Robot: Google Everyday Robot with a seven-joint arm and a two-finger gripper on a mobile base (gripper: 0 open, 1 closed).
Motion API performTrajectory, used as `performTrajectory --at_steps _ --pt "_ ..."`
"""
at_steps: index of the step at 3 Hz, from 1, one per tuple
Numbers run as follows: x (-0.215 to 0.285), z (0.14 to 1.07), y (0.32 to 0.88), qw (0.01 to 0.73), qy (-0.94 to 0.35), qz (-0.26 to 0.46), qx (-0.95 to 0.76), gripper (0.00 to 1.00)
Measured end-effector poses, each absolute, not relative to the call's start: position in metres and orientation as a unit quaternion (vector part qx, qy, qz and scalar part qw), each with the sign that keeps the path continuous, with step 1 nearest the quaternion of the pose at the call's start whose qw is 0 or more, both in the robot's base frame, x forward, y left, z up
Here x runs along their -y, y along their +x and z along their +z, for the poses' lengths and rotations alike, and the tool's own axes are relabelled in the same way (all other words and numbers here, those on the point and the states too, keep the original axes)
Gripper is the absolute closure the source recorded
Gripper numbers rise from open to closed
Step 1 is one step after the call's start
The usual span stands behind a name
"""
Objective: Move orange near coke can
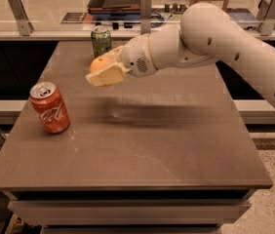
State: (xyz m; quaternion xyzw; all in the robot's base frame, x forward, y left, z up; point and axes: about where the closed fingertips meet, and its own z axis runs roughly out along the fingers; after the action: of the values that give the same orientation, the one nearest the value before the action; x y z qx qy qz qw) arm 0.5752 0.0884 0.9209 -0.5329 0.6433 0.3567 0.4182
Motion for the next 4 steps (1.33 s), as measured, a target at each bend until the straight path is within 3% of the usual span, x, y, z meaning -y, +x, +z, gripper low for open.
performTrajectory --at_steps 4 --pt "-0.114 0.865 0.518 0.435 -0.537 0.381 -0.614 1.0"
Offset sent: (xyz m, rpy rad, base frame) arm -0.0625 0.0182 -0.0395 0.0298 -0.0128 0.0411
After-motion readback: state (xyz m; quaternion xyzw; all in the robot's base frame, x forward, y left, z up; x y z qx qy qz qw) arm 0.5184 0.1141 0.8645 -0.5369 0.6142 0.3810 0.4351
